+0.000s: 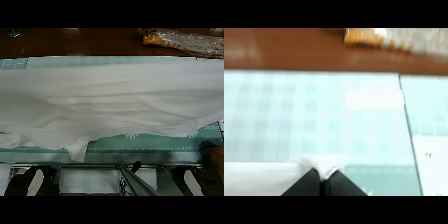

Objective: Fold the shirts.

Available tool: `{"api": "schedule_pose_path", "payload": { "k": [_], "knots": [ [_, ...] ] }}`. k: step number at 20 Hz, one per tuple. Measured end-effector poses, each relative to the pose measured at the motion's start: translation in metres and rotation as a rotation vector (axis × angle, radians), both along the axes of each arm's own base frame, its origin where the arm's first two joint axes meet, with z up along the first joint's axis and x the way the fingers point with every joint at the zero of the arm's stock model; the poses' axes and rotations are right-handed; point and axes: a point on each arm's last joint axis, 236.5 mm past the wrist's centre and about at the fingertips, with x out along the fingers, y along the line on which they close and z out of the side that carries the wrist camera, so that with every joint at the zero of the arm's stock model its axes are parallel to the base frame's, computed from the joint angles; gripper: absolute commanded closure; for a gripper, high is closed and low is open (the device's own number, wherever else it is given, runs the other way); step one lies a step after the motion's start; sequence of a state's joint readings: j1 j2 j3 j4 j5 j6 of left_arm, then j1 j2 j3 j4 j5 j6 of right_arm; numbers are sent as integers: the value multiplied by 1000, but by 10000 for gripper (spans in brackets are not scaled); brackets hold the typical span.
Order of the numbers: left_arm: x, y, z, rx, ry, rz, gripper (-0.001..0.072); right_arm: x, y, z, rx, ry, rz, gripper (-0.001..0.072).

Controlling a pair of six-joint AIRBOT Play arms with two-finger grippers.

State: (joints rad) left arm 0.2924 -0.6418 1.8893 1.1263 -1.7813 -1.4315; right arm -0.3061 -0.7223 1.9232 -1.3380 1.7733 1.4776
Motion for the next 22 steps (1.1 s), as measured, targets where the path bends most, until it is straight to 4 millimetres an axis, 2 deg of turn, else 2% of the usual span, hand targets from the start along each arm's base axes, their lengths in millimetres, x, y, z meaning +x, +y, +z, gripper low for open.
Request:
{"api": "schedule_pose_path", "payload": {
  "k": [4, 5, 7, 9, 12, 16, 18, 22],
  "knots": [
    [41, 8, -77, -91, 272, -18, 682, 34, -15, -83, 57, 255, -5, 694],
    [56, 10, -93, -110, 314, -28, 682, 48, -19, -104, 72, 307, -2, 694],
    [90, 14, -112, -144, 341, -47, 681, 80, -24, -135, 110, 373, 17, 694],
    [130, 17, -122, -173, 319, -63, 681, 122, -23, -154, 168, 375, 48, 694],
    [196, 16, -139, -200, 267, -83, 681, 190, -25, -171, 257, 303, 61, 694],
    [275, -2, -165, -179, 173, -132, 681, 276, -34, -196, 323, 176, 31, 694],
    [313, -12, -181, -177, 127, -132, 681, 312, -33, -215, 332, 136, 24, 694],
    [366, -16, -226, -178, 108, -94, 681, 364, -32, -265, 306, 110, 1, 693]
  ]
}}
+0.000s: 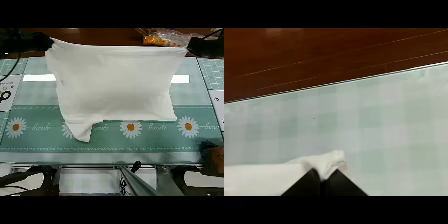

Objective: Fold the shirts.

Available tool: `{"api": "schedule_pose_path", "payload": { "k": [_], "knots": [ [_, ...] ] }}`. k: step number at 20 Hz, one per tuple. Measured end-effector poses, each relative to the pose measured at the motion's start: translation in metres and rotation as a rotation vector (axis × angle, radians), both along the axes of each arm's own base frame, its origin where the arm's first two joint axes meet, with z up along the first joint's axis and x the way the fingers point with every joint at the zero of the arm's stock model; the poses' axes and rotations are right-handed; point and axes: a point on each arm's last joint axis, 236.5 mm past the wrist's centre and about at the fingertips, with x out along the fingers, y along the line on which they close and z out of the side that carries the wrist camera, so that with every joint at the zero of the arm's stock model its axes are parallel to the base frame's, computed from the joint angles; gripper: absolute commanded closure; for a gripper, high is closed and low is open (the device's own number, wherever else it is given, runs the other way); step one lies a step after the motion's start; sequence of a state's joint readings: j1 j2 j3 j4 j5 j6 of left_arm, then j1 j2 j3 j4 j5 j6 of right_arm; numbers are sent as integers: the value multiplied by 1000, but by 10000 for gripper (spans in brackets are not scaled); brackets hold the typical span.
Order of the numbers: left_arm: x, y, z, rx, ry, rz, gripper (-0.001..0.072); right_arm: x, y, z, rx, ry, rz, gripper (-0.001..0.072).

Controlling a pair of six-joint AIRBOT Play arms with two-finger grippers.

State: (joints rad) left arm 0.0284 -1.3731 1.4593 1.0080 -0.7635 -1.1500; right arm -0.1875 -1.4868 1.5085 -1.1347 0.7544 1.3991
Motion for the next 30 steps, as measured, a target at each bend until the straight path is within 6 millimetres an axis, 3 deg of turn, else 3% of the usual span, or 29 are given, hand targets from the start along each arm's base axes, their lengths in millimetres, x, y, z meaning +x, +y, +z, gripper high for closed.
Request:
{"api": "schedule_pose_path", "payload": {
  "k": [5, 12, 17, 24, 30],
  "knots": [
    [32, -8, -75, 4, 86, 10, 681, 28, -4, -69, -21, 60, -17, 693],
    [37, -20, -157, -1, 238, -6, 681, 25, 0, -135, 2, 194, -5, 693],
    [18, -22, -179, -21, 375, -42, 681, 8, 6, -142, 21, 270, 23, 693],
    [-42, -1, -203, -70, 685, -92, 681, -34, 20, -151, 44, 445, 102, 693],
    [-77, -13, -231, -85, 873, -154, 680, -55, 25, -158, 57, 535, 129, 693]
  ]
}}
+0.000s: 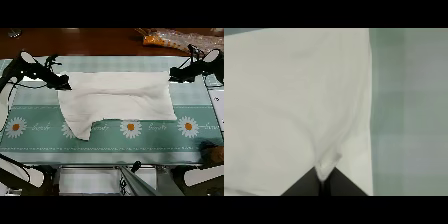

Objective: Fold the shirts.

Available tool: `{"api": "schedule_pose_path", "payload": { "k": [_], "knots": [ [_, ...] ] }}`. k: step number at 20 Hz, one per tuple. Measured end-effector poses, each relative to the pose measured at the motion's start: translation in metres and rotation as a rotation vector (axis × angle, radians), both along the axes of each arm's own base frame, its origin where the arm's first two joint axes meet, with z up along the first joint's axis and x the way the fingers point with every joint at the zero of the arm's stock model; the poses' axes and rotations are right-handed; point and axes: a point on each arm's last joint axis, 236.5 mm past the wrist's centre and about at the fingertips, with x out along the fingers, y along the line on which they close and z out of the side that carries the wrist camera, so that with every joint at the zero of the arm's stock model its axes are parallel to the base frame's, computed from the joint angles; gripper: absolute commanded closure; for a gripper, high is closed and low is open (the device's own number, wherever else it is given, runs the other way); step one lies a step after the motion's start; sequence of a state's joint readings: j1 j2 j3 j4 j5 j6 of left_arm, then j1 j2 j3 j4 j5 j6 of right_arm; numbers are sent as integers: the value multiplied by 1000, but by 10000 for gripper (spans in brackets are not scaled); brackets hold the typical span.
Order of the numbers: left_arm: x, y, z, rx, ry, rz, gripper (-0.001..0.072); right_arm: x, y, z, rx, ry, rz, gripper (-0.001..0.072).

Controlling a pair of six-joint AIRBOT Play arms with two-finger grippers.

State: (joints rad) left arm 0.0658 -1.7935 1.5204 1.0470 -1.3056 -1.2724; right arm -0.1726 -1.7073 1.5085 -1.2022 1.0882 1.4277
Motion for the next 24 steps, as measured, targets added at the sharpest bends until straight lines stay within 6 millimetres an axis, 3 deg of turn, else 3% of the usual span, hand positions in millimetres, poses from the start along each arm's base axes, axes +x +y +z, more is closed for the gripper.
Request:
{"api": "schedule_pose_path", "payload": {
  "k": [9, 12, 16, 18, 21, 24],
  "knots": [
    [0, 1, -5, -4, 19, 3, 681, -4, -6, -4, -19, 25, -16, 692],
    [28, 9, 23, -22, -74, 38, 681, 30, -11, 25, 6, -114, -71, 693],
    [96, 19, 87, -16, -351, 113, 681, 92, -21, 97, 21, -416, -163, 693],
    [119, 17, 107, -6, -458, 130, 680, 109, -22, 117, 10, -509, -181, 693],
    [139, 5, 112, 3, -540, 124, 681, 121, -20, 114, -16, -541, -174, 693],
    [144, -8, 95, 1, -529, 100, 681, 121, -16, 90, -19, -491, -154, 692]
  ]
}}
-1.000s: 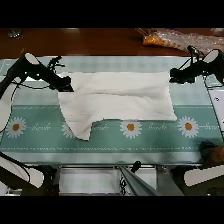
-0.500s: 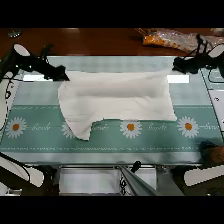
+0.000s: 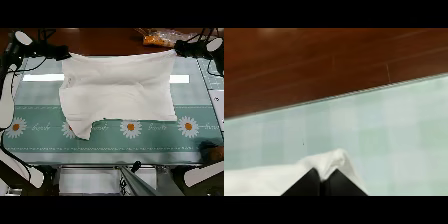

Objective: Fold the shirts.

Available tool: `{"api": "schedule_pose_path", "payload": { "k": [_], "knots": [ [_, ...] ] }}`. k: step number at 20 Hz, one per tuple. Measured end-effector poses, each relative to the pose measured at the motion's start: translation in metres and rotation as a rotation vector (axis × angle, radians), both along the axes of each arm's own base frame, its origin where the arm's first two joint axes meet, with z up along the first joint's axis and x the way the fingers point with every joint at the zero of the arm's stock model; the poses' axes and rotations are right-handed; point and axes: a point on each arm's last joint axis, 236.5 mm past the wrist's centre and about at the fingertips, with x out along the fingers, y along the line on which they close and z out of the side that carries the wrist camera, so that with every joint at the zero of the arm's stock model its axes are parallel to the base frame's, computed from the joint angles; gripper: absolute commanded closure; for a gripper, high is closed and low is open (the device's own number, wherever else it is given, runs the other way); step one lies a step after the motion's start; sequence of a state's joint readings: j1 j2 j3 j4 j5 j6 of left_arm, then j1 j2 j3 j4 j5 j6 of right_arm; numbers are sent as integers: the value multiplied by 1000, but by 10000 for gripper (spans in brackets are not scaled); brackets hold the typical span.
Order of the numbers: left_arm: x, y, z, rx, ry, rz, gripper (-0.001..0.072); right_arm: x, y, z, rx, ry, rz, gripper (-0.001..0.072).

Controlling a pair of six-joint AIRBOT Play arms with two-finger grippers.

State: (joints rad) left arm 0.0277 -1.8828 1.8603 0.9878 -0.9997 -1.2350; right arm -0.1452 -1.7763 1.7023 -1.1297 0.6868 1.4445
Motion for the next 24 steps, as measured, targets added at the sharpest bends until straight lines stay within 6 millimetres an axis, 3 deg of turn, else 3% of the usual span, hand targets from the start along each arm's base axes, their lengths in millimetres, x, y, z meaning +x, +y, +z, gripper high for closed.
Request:
{"api": "schedule_pose_path", "payload": {
  "k": [4, 8, 11, 15, 16, 18, 20, 24],
  "knots": [
    [-23, -4, -39, 47, 132, -75, 681, -18, 0, -34, -24, 132, 38, 693],
    [-64, 20, -68, 120, 327, -122, 681, -48, -10, -63, -46, 299, 51, 692],
    [-81, 29, -79, 127, 415, -125, 681, -64, -14, -74, -65, 378, 59, 693],
    [-88, 24, -86, 103, 457, -132, 678, -72, -13, -80, -65, 418, 68, 687],
    [-89, 22, -87, 95, 465, -133, 652, -73, -12, -82, -63, 424, 70, 617],
    [-92, 18, -87, 82, 478, -140, 430, -75, -11, -83, -61, 432, 71, 424],
    [-94, 21, -85, 73, 491, -133, 300, -78, -11, -82, -59, 443, 76, 346],
    [-110, 43, -67, 39, 556, -89, 299, -106, -28, -72, -139, 526, 95, 344]
  ]
}}
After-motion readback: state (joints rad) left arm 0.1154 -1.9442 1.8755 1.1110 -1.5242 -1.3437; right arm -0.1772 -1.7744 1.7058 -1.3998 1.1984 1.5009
